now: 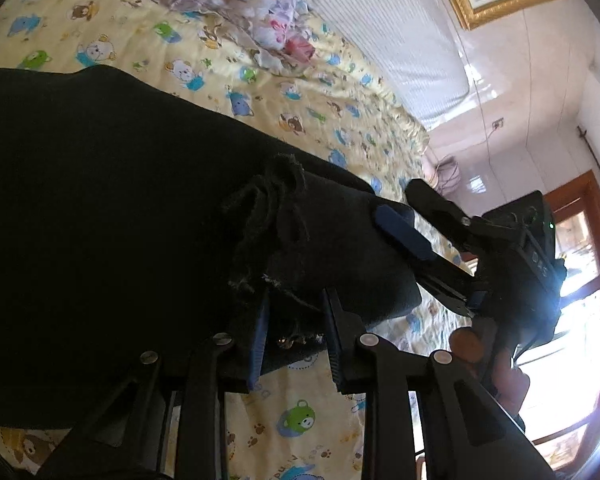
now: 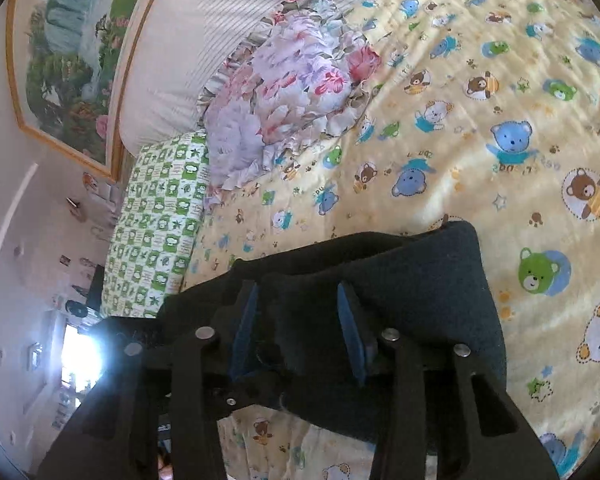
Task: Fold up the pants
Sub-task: 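Lower the folded pants onto the sheet and smooth them with both grippers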
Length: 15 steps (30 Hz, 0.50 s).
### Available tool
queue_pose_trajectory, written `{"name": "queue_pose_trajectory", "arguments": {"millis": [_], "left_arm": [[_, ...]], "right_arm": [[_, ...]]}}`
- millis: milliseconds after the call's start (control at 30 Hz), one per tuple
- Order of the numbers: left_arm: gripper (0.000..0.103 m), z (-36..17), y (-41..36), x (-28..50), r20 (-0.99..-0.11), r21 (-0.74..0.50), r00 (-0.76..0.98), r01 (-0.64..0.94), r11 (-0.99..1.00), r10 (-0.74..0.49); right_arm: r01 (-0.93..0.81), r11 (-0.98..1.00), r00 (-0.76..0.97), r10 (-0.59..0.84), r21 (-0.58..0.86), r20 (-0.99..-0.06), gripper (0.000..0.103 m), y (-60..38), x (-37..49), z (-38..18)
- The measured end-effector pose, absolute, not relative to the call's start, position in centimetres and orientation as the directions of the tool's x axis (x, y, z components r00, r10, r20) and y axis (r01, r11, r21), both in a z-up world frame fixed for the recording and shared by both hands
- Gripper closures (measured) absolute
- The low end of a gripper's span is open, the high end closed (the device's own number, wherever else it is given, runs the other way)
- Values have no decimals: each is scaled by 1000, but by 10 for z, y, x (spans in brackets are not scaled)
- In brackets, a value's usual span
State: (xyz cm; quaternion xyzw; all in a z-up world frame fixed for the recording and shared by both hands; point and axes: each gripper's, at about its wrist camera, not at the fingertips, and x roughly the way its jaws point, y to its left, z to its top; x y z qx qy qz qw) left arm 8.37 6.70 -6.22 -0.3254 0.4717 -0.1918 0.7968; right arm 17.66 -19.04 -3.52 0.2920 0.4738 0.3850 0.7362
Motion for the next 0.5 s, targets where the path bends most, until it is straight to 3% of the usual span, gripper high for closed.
{"name": "queue_pose_trajectory", "arguments": {"millis": [67, 200, 400, 500], "left_arm": [[75, -59, 69, 82, -627, -697, 495, -10, 717, -602], [59, -45, 83, 68, -619, -686, 549, -32, 726, -561], [58, -27, 119, 37, -611, -673, 639, -109, 731, -467], [58, -22, 145, 17, -613, -666, 683, -177, 724, -397]], "right_arm": [[-305, 523, 253, 850, 796, -462, 60, -190, 175, -28], [-360, 502, 229, 865, 786, -447, 60, -178, 174, -9], [-469, 502, 171, 859, 726, -483, 60, -134, 170, 14], [-526, 491, 124, 852, 695, -508, 52, -107, 167, 21]]}}
